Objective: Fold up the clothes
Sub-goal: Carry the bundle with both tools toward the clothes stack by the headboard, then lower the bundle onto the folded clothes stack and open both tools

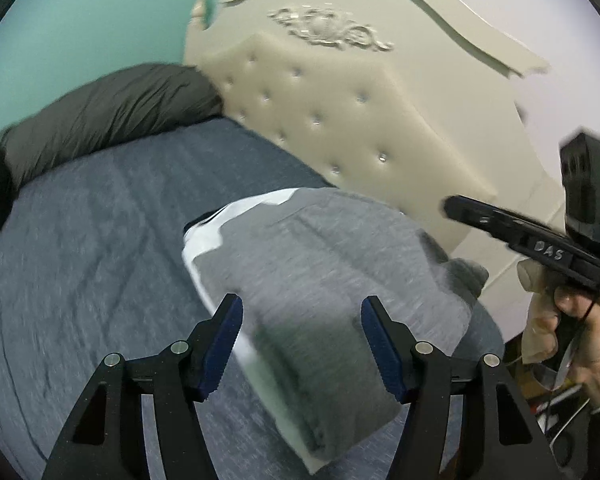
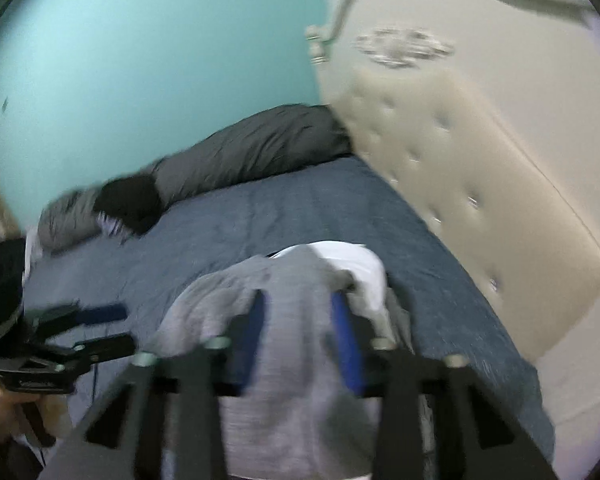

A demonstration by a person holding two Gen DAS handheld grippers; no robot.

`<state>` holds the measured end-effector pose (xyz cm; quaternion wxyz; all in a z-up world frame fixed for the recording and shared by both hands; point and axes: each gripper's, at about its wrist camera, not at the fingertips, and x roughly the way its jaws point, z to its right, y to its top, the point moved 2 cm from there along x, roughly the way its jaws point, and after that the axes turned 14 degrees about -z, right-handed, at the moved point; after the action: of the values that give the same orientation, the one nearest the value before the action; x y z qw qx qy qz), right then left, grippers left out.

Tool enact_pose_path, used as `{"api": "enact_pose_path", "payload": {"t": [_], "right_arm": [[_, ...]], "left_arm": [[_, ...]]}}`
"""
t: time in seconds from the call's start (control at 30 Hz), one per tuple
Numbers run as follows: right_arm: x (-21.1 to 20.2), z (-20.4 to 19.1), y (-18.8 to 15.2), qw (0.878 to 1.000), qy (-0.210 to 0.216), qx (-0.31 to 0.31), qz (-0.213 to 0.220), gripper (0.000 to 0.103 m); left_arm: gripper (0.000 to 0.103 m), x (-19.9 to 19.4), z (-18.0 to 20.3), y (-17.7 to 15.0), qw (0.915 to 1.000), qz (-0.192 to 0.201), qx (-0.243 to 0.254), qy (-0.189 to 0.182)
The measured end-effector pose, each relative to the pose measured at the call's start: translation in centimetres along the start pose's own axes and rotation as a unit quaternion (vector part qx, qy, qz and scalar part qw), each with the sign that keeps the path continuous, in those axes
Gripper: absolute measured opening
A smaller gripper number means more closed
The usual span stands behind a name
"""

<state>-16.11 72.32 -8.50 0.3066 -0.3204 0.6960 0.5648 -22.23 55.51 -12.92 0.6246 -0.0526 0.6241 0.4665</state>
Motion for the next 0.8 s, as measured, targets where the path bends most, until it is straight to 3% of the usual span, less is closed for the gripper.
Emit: {"api": "enact_pose_path", "payload": {"t": [0.1,0.2,0.27,0.4,0.53,0.6,0.67,0.8], "right_arm": [[2.6,-0.7,-0.1,0.999,-0.006,-0.013,-0.041,0.011],[4.9,0.6,-1.1,0.997,-0.018,0.01,-0.073,0.007],[6.2,2.0,-2.2,0.995,-0.029,0.036,-0.087,0.0],[8.3,4.1,-3.6,0.992,-0.024,0.068,-0.104,0.0],[7.9,4.9,-3.9,0.99,-0.01,0.096,-0.098,0.0],[6.8,5.0,-3.6,0.992,-0.009,0.103,-0.073,0.0],[4.7,5.3,-3.7,0.992,-0.036,0.111,-0.038,0.0],[1.7,5.3,-5.7,0.994,-0.029,0.102,-0.003,0.0]], "left_arm": [[0.064,2.3,0.6,0.5,0.9996,-0.026,0.01,0.005],[0.053,4.5,0.1,-0.2,0.9987,-0.048,0.003,0.014],[0.052,5.7,-0.7,-1.1,0.9983,-0.056,-0.013,0.009],[0.053,6.8,-1.2,-2.6,0.9978,-0.058,-0.032,-0.004],[0.053,6.8,-1.2,-3.0,0.9975,-0.056,-0.041,-0.013],[0.053,6.1,-1.1,-2.8,0.9978,-0.05,-0.04,-0.013],[0.053,4.9,-0.9,-2.6,0.9986,-0.037,-0.038,-0.009],[0.052,3.3,-0.6,-2.2,0.9996,-0.011,-0.027,-0.001]]}}
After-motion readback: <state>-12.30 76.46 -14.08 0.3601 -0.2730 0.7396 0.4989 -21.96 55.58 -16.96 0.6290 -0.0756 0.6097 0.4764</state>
